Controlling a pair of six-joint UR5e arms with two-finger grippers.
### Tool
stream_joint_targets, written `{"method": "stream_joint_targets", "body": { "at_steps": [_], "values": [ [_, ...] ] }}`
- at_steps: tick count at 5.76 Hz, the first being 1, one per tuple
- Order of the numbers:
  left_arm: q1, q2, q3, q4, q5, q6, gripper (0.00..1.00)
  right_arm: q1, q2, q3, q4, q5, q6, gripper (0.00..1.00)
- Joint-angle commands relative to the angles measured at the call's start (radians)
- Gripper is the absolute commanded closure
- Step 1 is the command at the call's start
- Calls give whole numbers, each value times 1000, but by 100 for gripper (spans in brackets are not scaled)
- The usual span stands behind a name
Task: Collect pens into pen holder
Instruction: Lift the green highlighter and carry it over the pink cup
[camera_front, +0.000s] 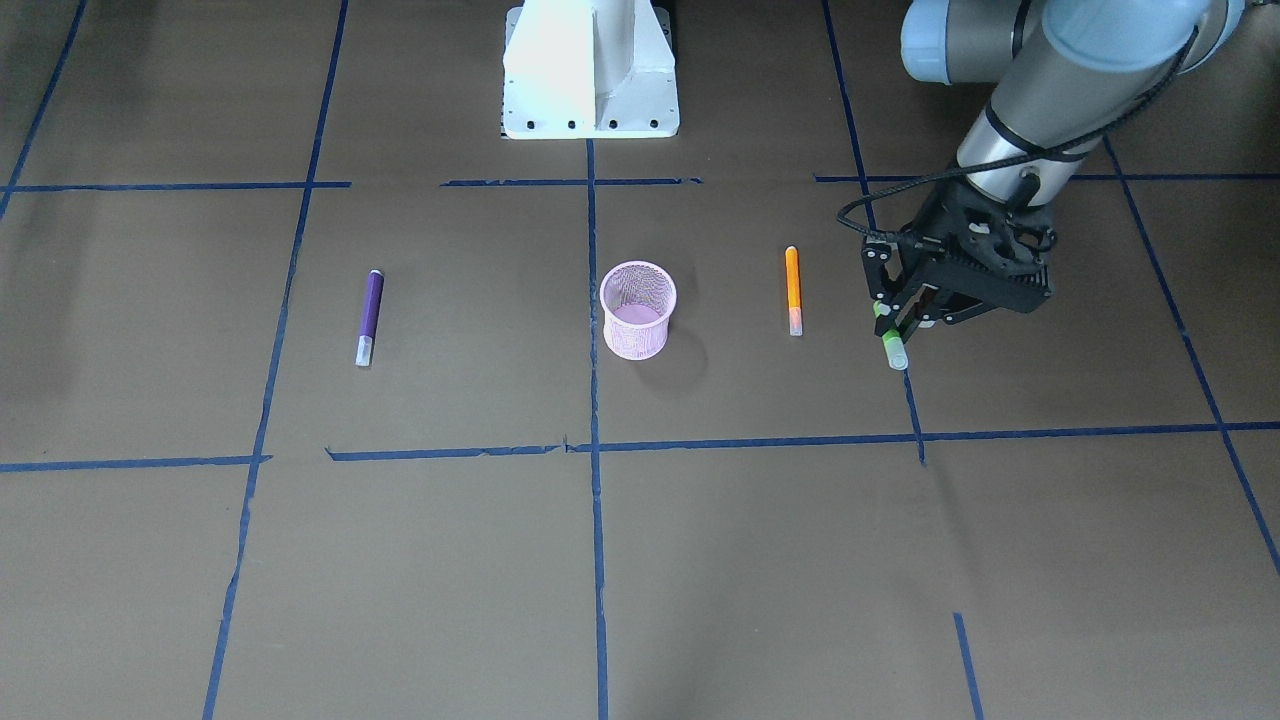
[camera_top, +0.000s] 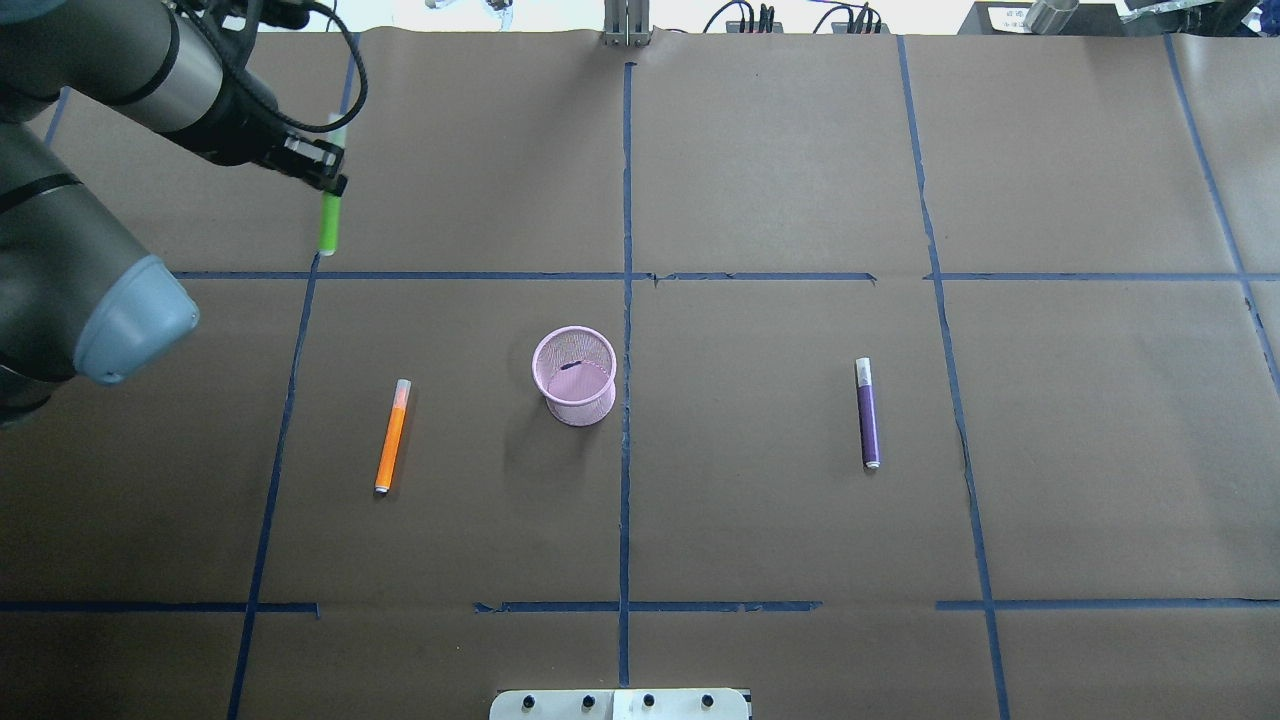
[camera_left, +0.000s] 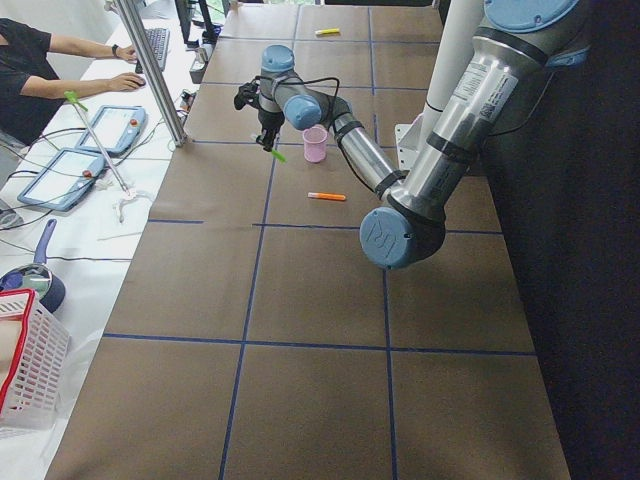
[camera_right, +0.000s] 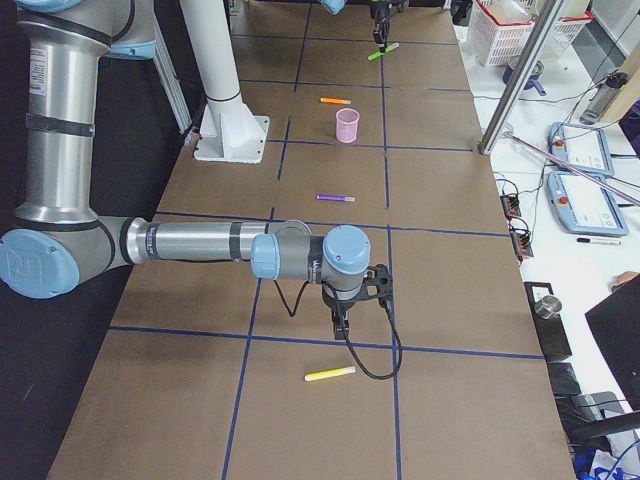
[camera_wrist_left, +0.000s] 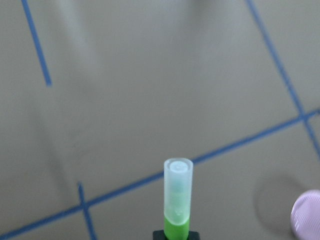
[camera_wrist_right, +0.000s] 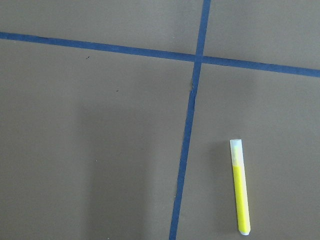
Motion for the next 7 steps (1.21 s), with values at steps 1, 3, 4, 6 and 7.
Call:
{"method": "stream_joint_targets", "body": {
  "at_steps": [1, 3, 4, 6, 7],
  "values": [
    [114, -10, 0, -241, 187, -173, 100, 0, 1, 6, 1, 0, 2, 0],
    [385, -51, 13, -317, 565, -284, 100, 0, 1, 4, 0, 2, 0, 0],
    [442, -58, 23, -320, 640, -287, 100, -2, 1, 4, 0, 2, 0, 0],
    [479, -58, 25, -322, 642, -287, 100, -2, 1, 4, 0, 2, 2, 0],
    [496, -55, 28, -322, 647, -286, 100, -2, 1, 3, 0, 2, 0, 0]
  ]
}}
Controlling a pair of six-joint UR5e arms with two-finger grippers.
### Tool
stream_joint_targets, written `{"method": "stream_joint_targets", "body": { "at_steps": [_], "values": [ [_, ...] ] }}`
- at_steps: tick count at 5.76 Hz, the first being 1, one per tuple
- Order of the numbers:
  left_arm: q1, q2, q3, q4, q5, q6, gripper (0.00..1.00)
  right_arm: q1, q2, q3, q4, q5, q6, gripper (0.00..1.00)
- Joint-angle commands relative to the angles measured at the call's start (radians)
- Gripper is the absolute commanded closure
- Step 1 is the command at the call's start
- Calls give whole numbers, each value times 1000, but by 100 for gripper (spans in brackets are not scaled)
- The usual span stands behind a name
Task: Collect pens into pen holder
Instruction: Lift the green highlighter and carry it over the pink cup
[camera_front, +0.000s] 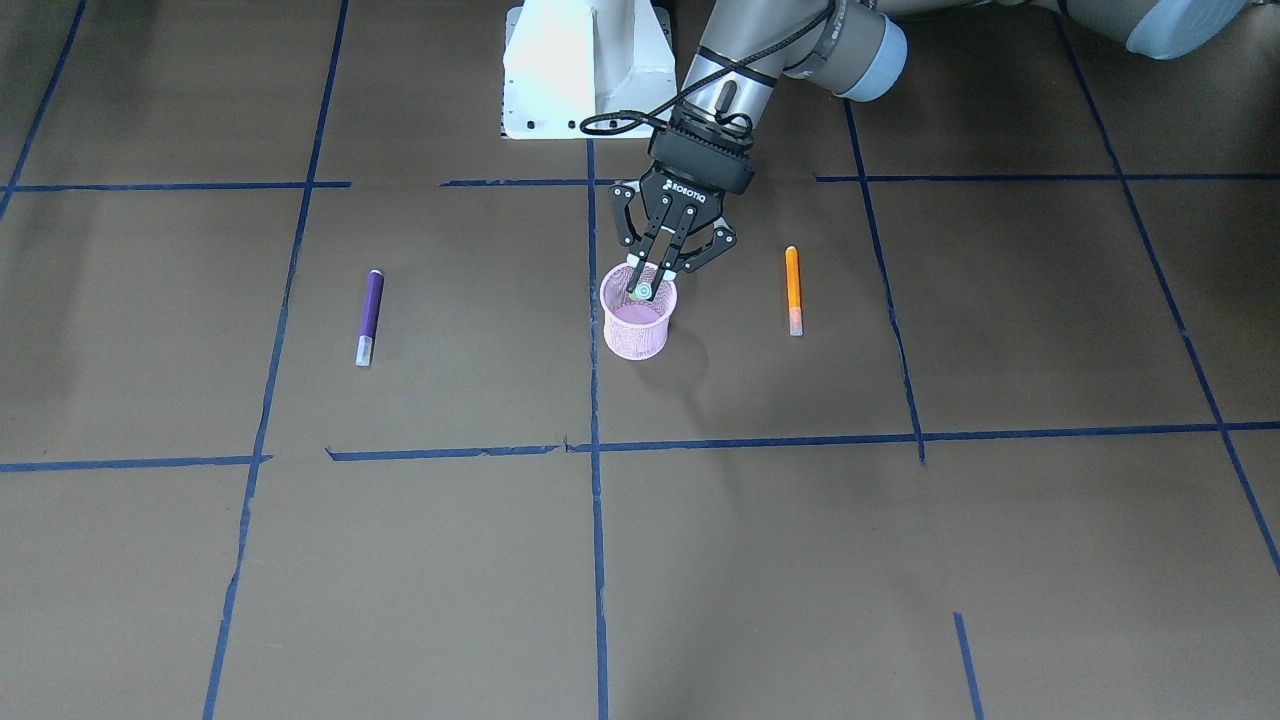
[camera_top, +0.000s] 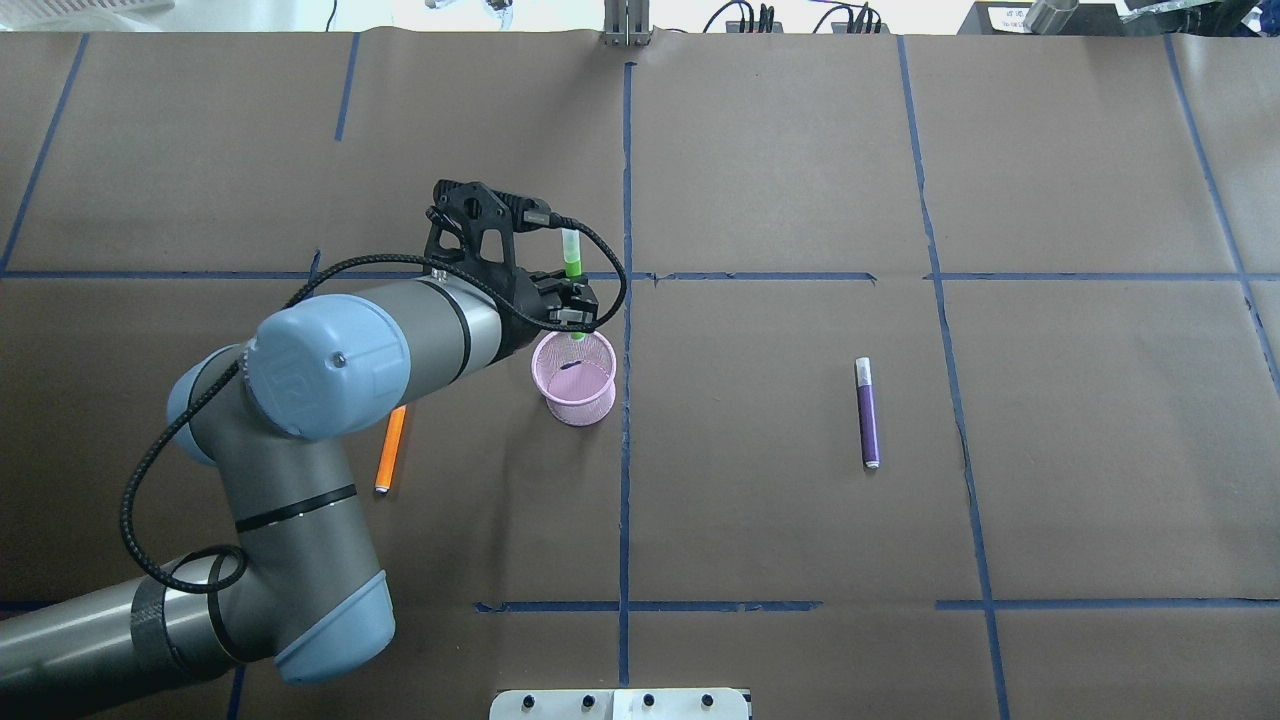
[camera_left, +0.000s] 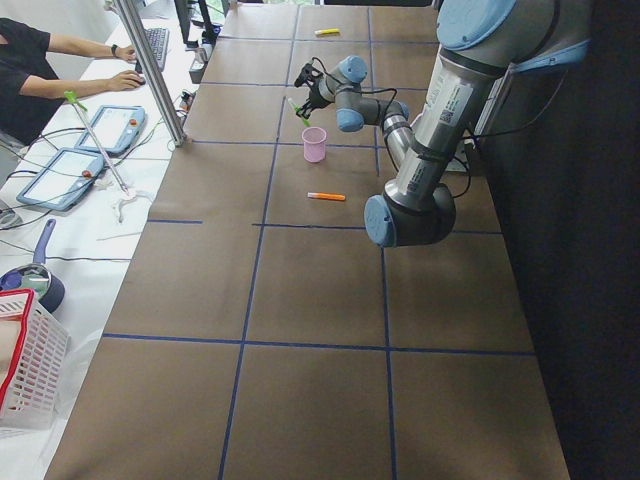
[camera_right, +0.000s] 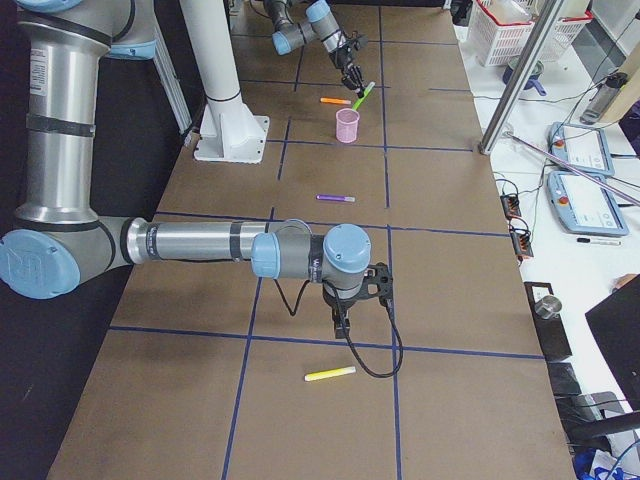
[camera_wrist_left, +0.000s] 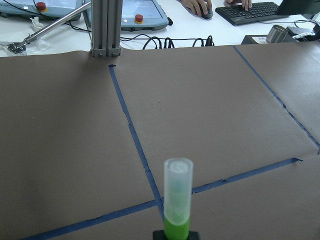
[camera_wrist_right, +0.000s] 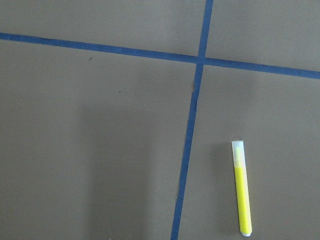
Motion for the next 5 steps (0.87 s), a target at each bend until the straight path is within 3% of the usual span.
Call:
{"method": "stream_joint_targets", "body": {
  "at_steps": [1, 2, 3, 5],
  "values": [
    [19, 3, 31, -2, 5, 1, 99, 0, 0, -3, 0, 0, 1, 0],
    [22, 5, 34, -10, 5, 1, 97, 0, 0, -3, 0, 0, 1, 0],
    [26, 11, 37, -23, 5, 0, 82, 0, 0, -3, 0, 0, 2, 0],
    [30, 12, 37, -22, 5, 7, 2, -2, 0, 2, 0, 3, 10, 0]
  ]
}}
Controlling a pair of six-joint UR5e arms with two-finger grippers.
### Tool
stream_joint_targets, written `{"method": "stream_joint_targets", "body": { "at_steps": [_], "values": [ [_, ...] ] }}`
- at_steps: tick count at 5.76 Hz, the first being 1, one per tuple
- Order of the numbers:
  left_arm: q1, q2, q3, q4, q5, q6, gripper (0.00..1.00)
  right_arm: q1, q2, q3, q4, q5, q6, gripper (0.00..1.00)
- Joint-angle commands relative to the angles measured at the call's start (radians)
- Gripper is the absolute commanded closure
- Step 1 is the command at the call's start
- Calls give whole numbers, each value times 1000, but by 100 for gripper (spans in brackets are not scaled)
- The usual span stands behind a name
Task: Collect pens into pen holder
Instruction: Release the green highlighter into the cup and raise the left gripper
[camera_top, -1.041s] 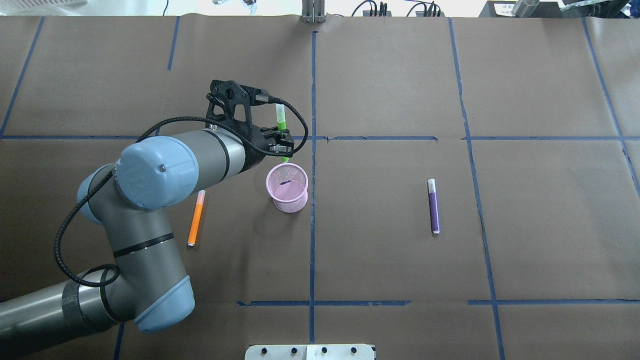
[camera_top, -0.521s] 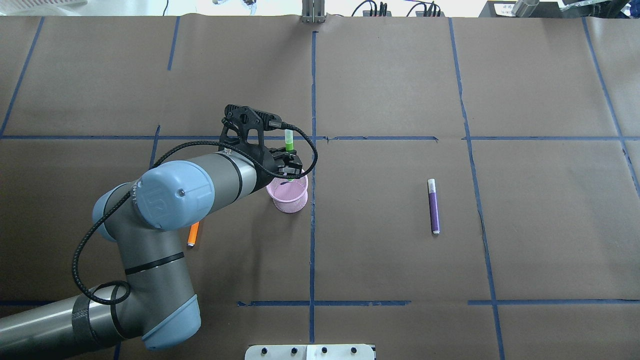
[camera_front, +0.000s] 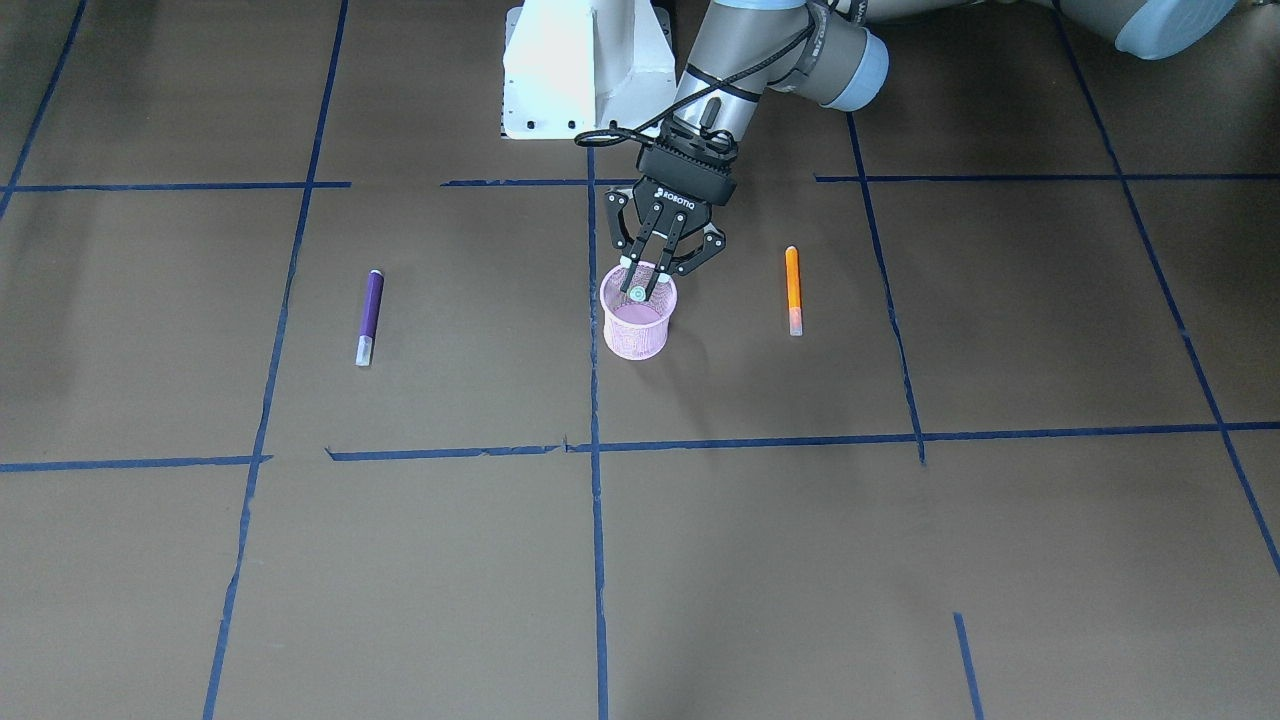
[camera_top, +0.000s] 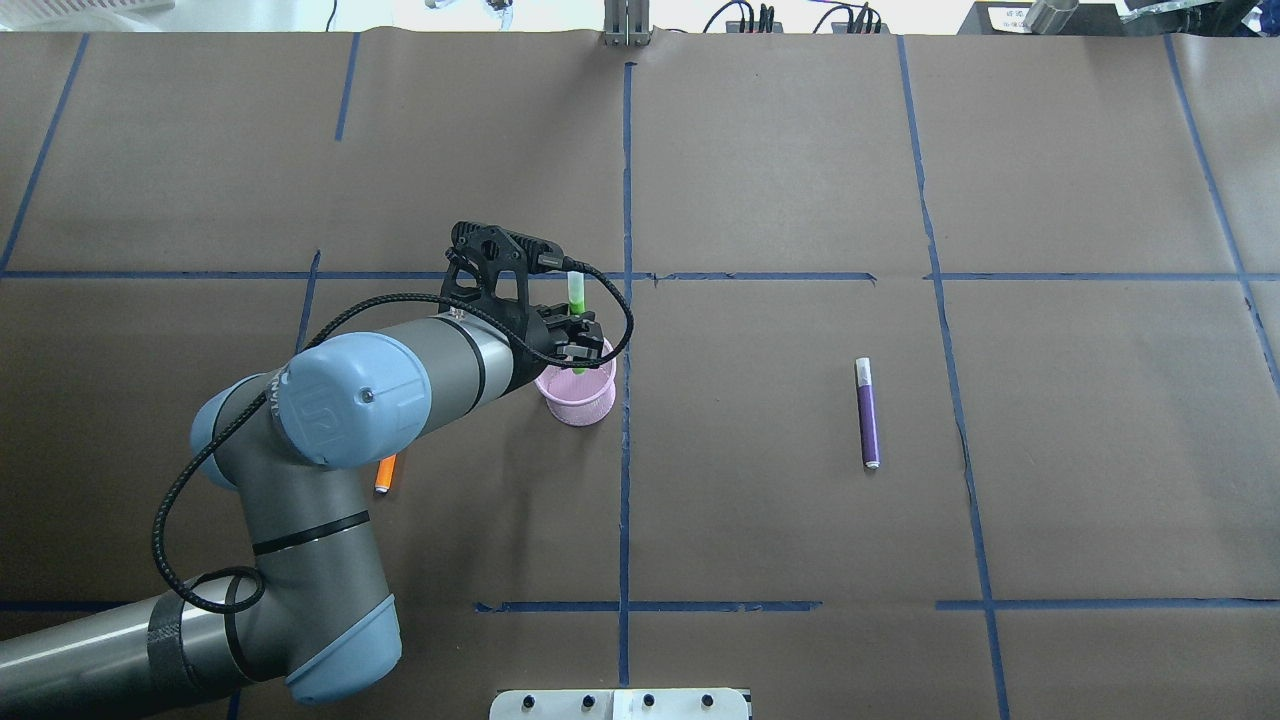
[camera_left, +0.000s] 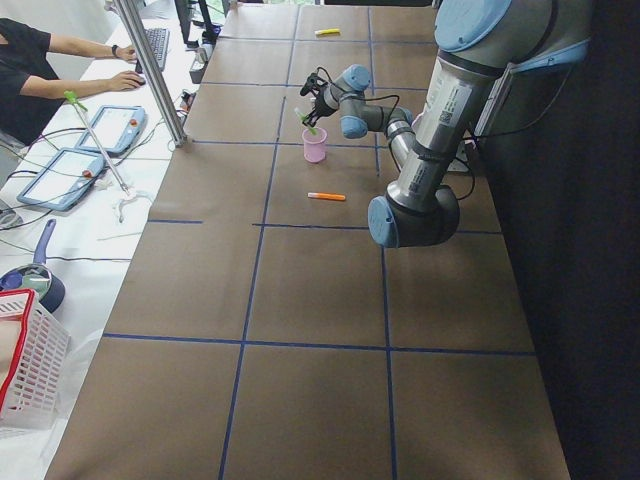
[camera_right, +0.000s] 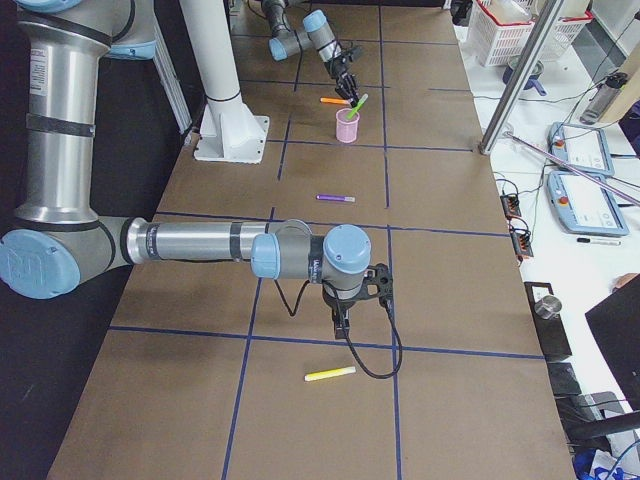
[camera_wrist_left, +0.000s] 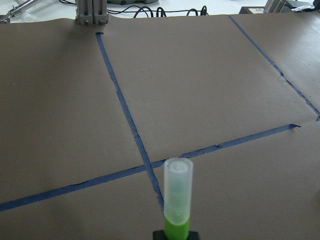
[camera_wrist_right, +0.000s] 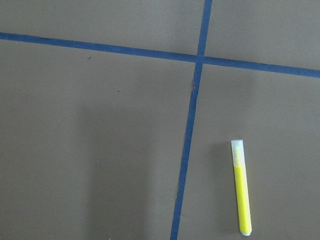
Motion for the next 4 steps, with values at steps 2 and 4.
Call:
{"method": "stream_joint_targets", "body": {
  "at_steps": [2, 4],
  "values": [
    [0, -1, -21, 11, -5, -6, 0, -5, -3, -1, 0, 54, 9, 0],
    [-68, 10, -16, 18, -29, 0, 0, -5, 0, -40, 2, 21, -5, 8]
  ]
}}
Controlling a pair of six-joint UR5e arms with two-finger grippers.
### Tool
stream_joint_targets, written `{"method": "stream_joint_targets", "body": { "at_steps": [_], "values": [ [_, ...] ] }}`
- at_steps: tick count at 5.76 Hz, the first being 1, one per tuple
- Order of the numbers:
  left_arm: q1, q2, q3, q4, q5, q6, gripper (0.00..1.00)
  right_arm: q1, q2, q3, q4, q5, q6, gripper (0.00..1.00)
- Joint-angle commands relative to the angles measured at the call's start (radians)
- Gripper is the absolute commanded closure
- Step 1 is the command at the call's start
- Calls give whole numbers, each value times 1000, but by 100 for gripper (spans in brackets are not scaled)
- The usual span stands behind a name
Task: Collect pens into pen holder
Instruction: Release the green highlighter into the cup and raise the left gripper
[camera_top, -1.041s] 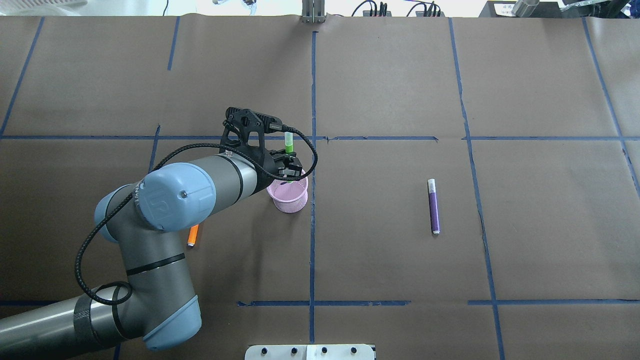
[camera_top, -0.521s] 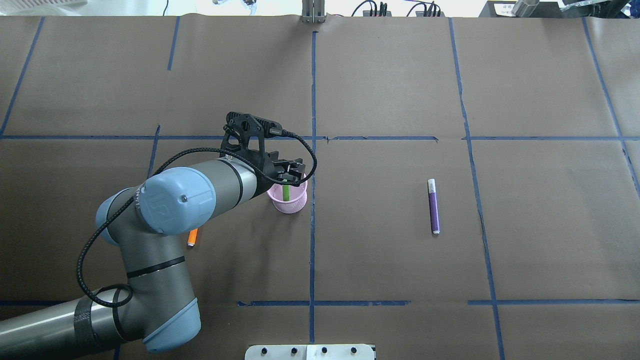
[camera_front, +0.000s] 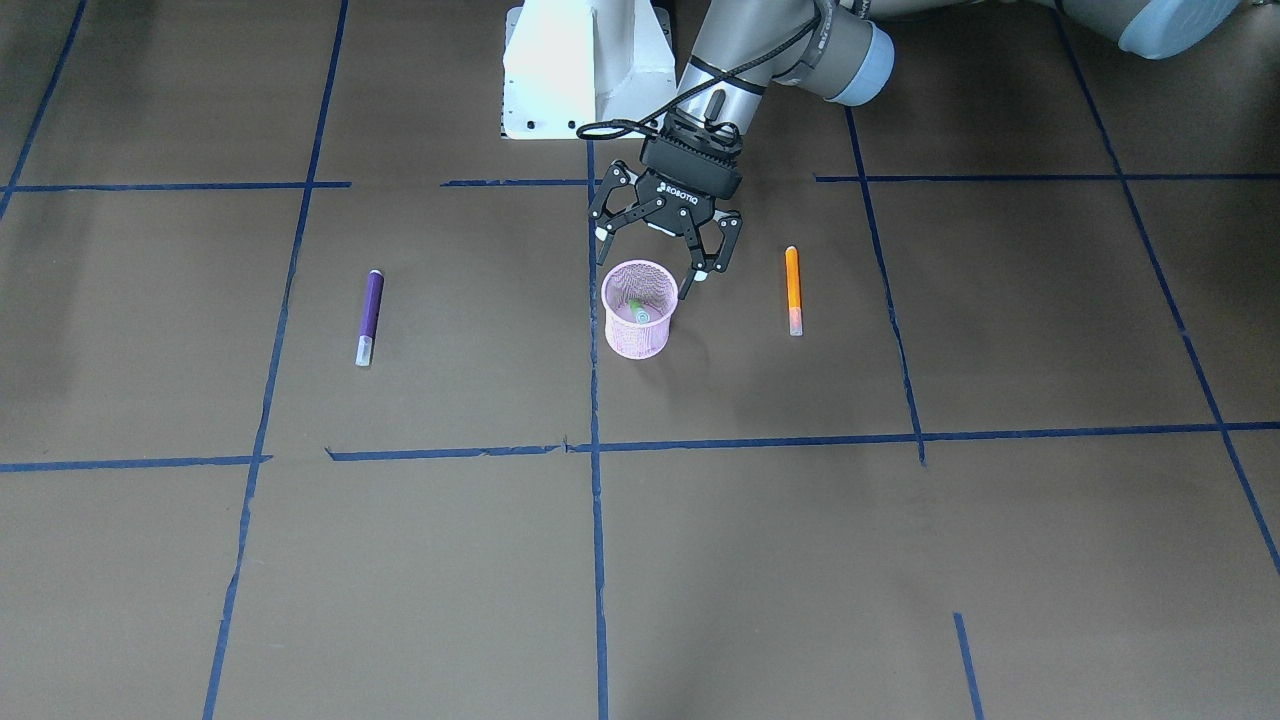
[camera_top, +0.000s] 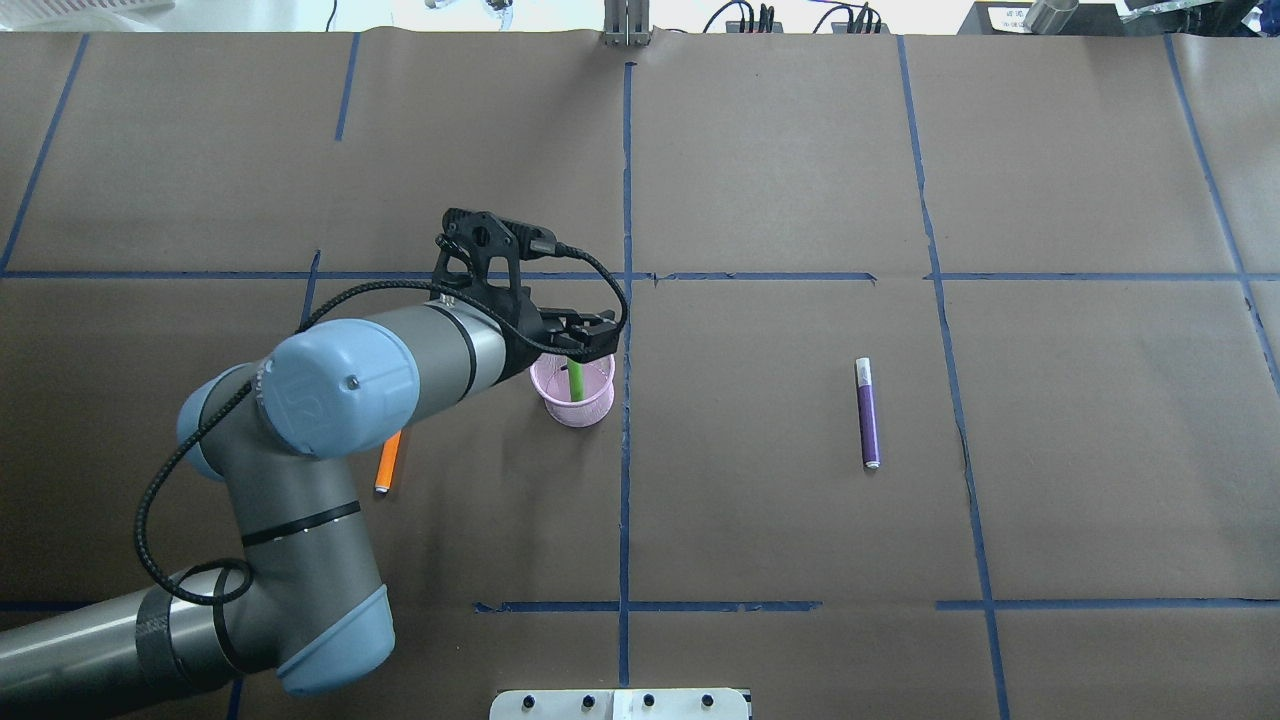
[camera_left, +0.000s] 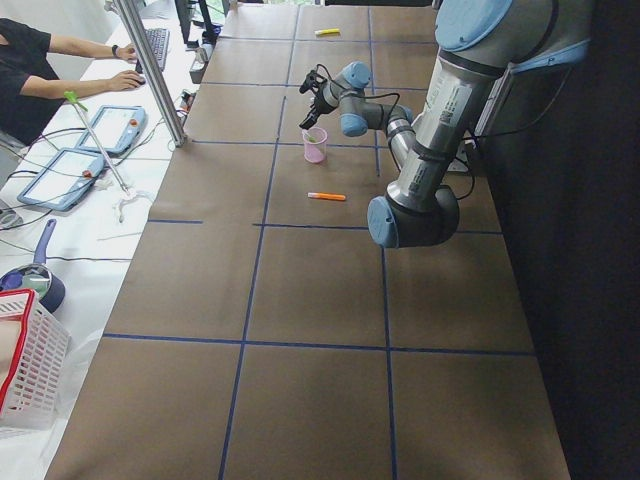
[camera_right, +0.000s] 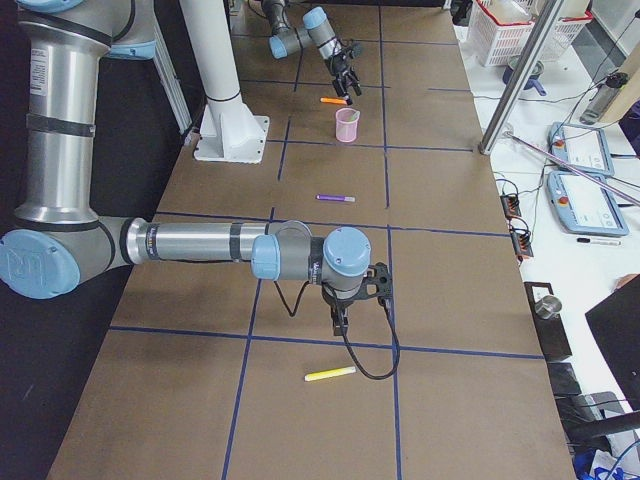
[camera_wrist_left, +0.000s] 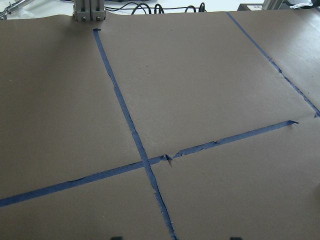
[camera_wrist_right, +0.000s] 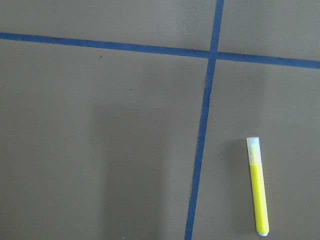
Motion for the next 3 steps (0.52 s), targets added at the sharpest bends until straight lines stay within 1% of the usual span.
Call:
{"method": "stream_joint_targets", "body": {
  "at_steps": [1, 2, 3],
  "values": [
    [-104, 71, -4, 4, -154, 3, 0, -2, 20, -83, 49, -84, -27, 13],
    [-175, 113, -5, 3, -273, 2, 0, -10, 140, -221, 65, -86, -29, 15],
    [-195, 153, -10, 1, -289, 0, 0, -30, 217, -356, 69, -121, -68, 16]
  ]
}}
